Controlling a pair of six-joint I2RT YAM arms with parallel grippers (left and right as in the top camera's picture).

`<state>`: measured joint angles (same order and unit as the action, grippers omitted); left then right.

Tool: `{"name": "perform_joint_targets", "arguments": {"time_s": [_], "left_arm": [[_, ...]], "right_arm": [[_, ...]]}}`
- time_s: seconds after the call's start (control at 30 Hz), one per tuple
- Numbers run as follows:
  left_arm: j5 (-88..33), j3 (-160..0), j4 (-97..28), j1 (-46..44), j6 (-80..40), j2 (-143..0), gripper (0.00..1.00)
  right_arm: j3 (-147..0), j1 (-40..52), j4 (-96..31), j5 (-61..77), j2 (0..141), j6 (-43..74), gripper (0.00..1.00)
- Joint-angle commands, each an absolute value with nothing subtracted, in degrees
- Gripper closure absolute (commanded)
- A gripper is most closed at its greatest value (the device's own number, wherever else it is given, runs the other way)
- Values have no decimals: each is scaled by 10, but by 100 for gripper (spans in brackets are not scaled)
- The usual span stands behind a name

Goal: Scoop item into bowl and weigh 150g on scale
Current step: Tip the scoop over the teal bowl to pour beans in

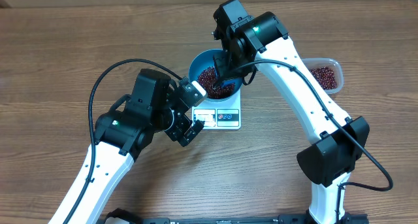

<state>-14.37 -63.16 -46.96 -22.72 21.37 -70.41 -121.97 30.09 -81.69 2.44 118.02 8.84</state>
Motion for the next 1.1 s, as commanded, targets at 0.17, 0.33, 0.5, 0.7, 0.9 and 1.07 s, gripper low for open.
{"name": "perform_joint_targets", "arguments": {"time_s": [0.17,0.33,0.5,0.7,0.9,1.07], "left_arm": [[-144,-635,-469,-224,210,-704,1],[-144,-635,-469,-224,210,-704,0],[-144,-635,-469,-224,210,-704,1],[-144,-635,-469,-224,210,-704,1],[-144,-635,-469,-224,210,-704,0],[-144,-635,-469,-224,210,-704,1]], "right_arm": [[-1239,301,-815,-4,1152,90,96],[-1239,303,-821,-11,1152,90,96],[-1239,304,-818,-13,1152,90,96],[-1239,306,-817,-14,1152,90,96],[-1239,309,-814,-22,1152,92,96],[-1239,309,-818,-25,1152,92,96]]}}
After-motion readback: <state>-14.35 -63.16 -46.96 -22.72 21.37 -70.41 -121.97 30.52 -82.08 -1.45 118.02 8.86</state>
